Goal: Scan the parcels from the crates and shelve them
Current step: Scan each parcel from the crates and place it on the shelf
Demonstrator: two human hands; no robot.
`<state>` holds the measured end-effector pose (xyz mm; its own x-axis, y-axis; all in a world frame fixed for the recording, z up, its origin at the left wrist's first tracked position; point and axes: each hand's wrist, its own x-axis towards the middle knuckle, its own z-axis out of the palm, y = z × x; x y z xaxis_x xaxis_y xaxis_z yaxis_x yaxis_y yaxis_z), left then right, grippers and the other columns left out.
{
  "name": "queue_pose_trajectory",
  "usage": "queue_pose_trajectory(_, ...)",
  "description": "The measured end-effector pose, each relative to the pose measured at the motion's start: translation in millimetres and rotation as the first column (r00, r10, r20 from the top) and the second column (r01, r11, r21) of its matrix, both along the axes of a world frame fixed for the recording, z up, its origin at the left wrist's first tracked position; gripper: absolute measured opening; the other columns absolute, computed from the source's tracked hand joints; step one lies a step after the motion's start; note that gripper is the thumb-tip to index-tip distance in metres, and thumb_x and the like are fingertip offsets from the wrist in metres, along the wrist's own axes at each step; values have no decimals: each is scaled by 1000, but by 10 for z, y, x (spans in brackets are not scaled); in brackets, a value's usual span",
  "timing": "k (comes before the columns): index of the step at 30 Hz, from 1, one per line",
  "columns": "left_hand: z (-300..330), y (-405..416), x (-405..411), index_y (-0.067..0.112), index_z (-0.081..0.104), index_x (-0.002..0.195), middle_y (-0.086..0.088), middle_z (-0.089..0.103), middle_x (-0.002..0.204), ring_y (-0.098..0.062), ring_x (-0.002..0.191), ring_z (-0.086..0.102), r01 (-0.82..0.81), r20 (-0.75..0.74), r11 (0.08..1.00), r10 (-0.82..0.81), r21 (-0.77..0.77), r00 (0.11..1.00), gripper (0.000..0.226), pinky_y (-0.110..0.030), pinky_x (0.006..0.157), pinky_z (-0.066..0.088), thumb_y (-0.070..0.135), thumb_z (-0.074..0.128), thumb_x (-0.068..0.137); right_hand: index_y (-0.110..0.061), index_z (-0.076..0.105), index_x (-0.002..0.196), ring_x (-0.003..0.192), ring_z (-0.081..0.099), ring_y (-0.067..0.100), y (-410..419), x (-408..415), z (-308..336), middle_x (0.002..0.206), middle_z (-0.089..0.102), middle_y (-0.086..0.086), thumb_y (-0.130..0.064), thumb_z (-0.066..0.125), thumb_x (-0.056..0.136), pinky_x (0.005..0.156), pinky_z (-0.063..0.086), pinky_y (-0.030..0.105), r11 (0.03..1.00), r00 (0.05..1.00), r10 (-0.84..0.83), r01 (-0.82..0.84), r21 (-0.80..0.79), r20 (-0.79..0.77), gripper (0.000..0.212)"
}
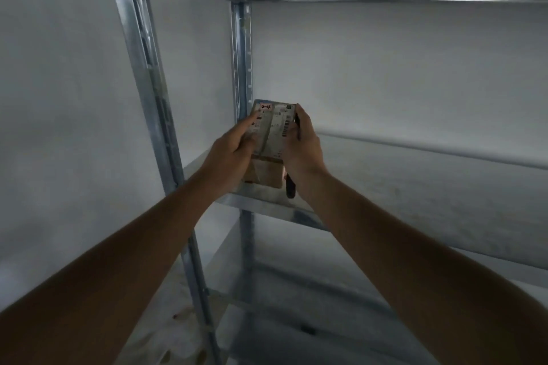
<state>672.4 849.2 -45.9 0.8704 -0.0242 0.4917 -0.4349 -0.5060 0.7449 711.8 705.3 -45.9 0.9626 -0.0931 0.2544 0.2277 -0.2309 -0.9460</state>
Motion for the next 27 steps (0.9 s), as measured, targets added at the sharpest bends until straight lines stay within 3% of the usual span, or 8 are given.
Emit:
queue_pose_trajectory(3,-20,112,274,33,36,163,6,61,131,-18,109,65,-12,-41,999,14,33,999,49,-48,99,59,24,40,115,-56,45,146,109,68,27,95,266,-27,130,63,7,-48,30,102,96,61,53,1000,998,0,1,16,-64,48)
queue_pose_trajectory(8,-68,327,671,30,40,161,16,61,105,2,83,52,1,-111,995,10,101,994,47,-31,82,50,30,40,114,-43,55,141,106,71,22,244,601,-88,124,69,5,-35,34,105,90,64,45,999,991,-14,19,38,-133,42)
queue_pose_trajectory(10,-50,421,796,31,41,161,10,63,112,2,82,52,16,-131,992,1,126,991,47,-24,77,46,30,39,114,-34,58,138,101,71,18,297,669,-68,118,71,2,-23,34,110,81,63,35,999,987,-25,32,41,-157,38)
queue_pose_trajectory(14,5,517,977,33,40,161,2,61,143,10,85,55,45,-170,983,-13,180,985,48,-14,80,45,31,38,114,-38,53,148,103,69,19,390,806,-69,129,69,2,-22,34,109,82,61,38,995,976,-88,95,21,-201,47)
queue_pose_trajectory(17,57,537,1034,27,37,163,-5,60,147,9,81,51,76,-202,975,-33,208,979,48,-13,74,42,29,36,115,-36,46,157,96,61,18,411,895,-53,135,66,5,-18,34,110,71,47,31,993,965,-107,116,22,-238,51)
queue_pose_trajectory(20,86,548,1083,22,36,164,-8,52,156,0,103,54,82,-208,968,-32,236,978,49,-21,88,41,30,33,115,-31,47,159,115,66,24,430,972,-35,145,62,6,-15,37,108,86,48,31,991,959,-129,133,-1,-253,54)
queue_pose_trajectory(25,56,543,1174,20,39,162,-10,61,144,-10,93,57,78,-199,961,-25,264,980,49,-29,85,48,29,33,114,-34,40,163,122,64,25,453,941,25,151,57,2,-19,38,108,100,54,37,982,955,-183,168,-83,-233,57)
queue_pose_trajectory(27,67,547,1181,19,46,157,-10,65,137,-15,98,60,73,-183,954,-19,292,983,46,-32,91,51,27,34,113,-38,33,166,102,66,18,421,891,69,151,54,-2,-25,38,110,76,55,21,975,956,-207,186,-120,-207,57)
